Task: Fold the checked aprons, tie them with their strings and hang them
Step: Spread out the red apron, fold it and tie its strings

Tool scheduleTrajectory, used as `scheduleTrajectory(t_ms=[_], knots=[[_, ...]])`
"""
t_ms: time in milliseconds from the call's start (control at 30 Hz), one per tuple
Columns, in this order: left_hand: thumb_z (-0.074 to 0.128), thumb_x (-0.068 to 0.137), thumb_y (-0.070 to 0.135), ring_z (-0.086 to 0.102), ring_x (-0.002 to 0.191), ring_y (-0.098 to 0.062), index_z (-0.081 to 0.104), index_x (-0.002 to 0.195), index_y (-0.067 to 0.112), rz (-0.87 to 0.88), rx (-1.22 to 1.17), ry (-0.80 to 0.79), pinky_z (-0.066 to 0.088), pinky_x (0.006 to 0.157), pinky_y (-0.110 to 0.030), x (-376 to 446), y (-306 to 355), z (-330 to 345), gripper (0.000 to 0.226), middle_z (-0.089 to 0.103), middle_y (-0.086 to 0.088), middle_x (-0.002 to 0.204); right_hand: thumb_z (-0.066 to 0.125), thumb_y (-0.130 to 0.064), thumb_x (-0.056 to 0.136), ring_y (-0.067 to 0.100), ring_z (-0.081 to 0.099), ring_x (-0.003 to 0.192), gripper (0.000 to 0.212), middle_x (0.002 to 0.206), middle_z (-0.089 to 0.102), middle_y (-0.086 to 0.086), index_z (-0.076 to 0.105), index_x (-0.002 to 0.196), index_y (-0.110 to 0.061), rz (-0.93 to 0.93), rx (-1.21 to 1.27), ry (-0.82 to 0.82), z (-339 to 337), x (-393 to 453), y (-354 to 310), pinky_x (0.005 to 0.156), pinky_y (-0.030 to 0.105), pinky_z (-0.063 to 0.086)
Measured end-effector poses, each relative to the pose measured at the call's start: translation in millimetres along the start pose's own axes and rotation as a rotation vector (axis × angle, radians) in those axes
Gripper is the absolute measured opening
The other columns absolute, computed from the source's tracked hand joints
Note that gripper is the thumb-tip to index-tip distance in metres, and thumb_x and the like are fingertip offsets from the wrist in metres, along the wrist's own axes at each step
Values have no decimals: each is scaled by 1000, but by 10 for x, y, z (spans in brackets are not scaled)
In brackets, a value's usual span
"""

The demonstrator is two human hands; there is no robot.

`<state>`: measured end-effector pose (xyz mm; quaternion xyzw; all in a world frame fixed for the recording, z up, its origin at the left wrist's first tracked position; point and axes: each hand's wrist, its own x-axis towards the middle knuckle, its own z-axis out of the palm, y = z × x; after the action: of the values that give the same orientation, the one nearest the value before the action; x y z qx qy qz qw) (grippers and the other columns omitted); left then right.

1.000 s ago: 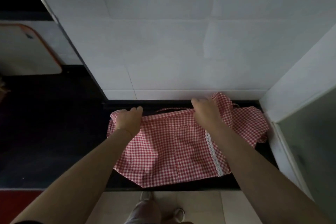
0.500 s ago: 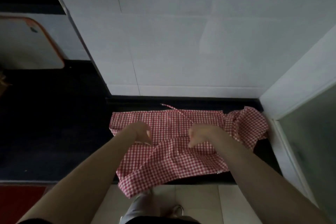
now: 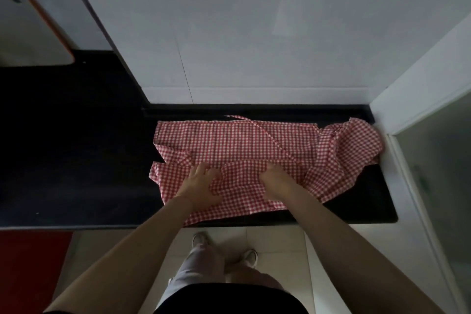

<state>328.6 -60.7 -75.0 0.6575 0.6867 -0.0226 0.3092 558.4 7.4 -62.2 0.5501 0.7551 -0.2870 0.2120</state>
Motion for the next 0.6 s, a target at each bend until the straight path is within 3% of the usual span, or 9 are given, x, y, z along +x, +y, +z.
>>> scheduleTrajectory(t_ms=[67,100,167,267,367,467,600], knots=[[71,76,52,35,128,-23,54,123,28,44,55,96,38,107,-43,-47,18,39,56,38,-3,137,60,-15,91,23,54,103,10,115,54,10,64,96,-7,-56,25,49,-73,-96,-14,86,28,45],[71,76,54,41,121,-20,57,117,28,65,55,121,40,103,-39,-58,32,31,51,46,0,129,60,-17,92,18,54,89,10,100,56,4,58,82,-16,-66,49,85,-138,-154,-25,72,25,42],[68,78,59,53,109,-16,60,114,30,77,30,65,43,95,-32,-48,69,-14,46,59,5,117,62,-24,93,17,54,76,15,85,58,1,56,81,-16,-78,138,196,-316,-246,-42,60,24,37],[64,88,47,61,106,-18,67,114,24,77,-37,-102,47,94,-31,-21,143,-207,35,69,0,115,68,-31,89,19,55,72,23,80,61,2,58,85,-12,-82,193,411,-657,-392,-133,65,33,42],[63,92,36,57,116,-21,66,119,14,91,4,-204,44,100,-32,-33,144,-531,35,64,-5,124,69,-39,87,18,56,70,28,75,61,-2,56,79,-16,-61,21,561,-995,-541,-208,67,33,41],[60,94,29,53,119,-24,60,123,13,54,36,-202,44,100,-33,-73,54,-834,33,58,-8,130,64,-42,89,20,64,80,26,88,68,0,63,90,-17,27,-164,506,-1149,-668,-255,73,33,51],[45,98,22,62,97,-30,58,115,7,-115,-153,64,54,83,-38,-109,-61,-1126,25,63,-14,110,50,-19,98,30,61,111,31,126,62,14,62,124,-7,205,-221,283,-1122,-840,-185,97,38,48]])
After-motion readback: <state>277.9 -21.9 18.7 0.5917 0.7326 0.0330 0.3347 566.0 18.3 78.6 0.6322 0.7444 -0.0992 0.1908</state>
